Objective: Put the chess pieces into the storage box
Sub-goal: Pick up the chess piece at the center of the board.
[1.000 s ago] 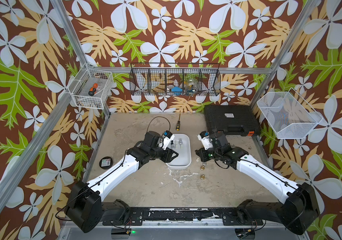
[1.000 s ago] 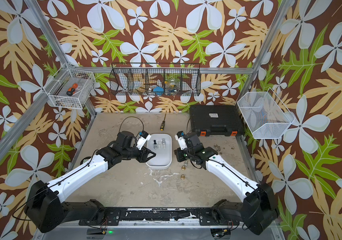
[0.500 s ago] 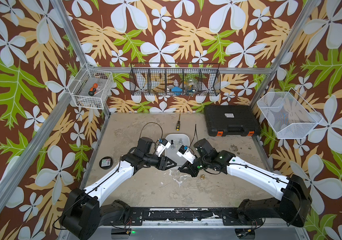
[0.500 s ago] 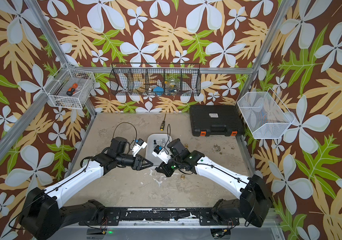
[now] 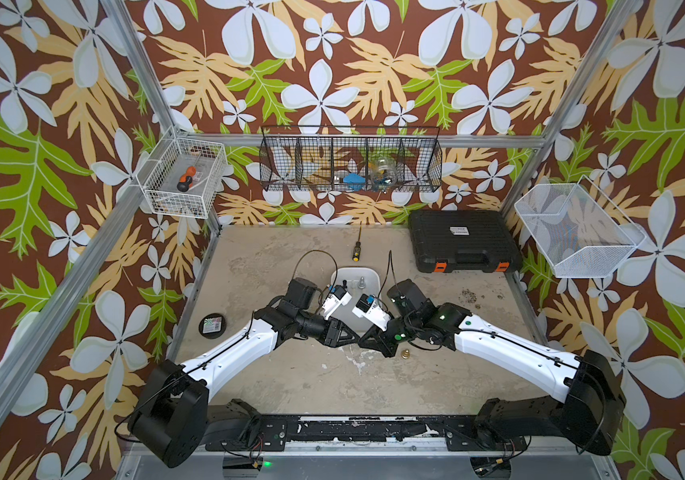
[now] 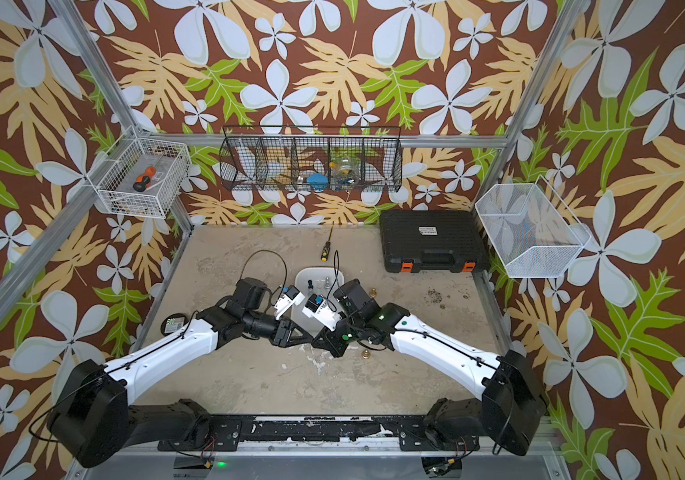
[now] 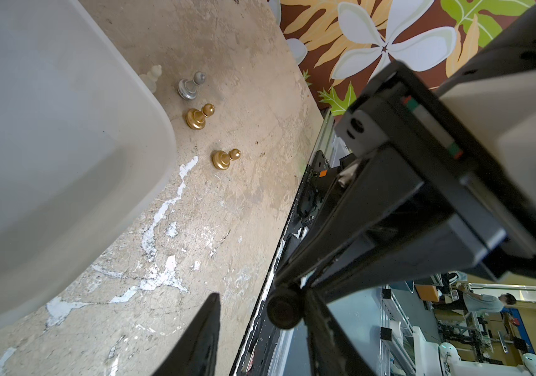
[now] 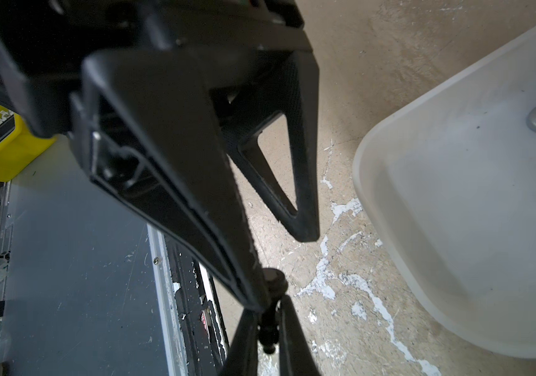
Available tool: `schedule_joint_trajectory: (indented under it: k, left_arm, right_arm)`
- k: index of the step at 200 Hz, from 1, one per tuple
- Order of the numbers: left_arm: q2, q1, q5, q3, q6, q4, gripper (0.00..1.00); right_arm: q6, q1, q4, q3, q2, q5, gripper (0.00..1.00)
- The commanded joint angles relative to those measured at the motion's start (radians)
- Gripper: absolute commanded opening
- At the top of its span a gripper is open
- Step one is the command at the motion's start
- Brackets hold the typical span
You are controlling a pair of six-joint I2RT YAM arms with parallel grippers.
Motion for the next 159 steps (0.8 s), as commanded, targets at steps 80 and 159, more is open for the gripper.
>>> schedule_joint_trajectory:
  k: [80, 159]
  left_arm:
    - [0.023, -0.017, 0.108, 0.002, -0.040, 0.072, 0.32]
    - [0.042, -0.032, 0.128, -0.001, -0.041, 0.075, 0.36]
  right_arm:
    - [0.016, 0.001, 0.071, 0.002, -0.006, 0.058, 0.07]
    - [0.025, 0.000, 0.107, -0.011, -0.003, 0.125, 0.06]
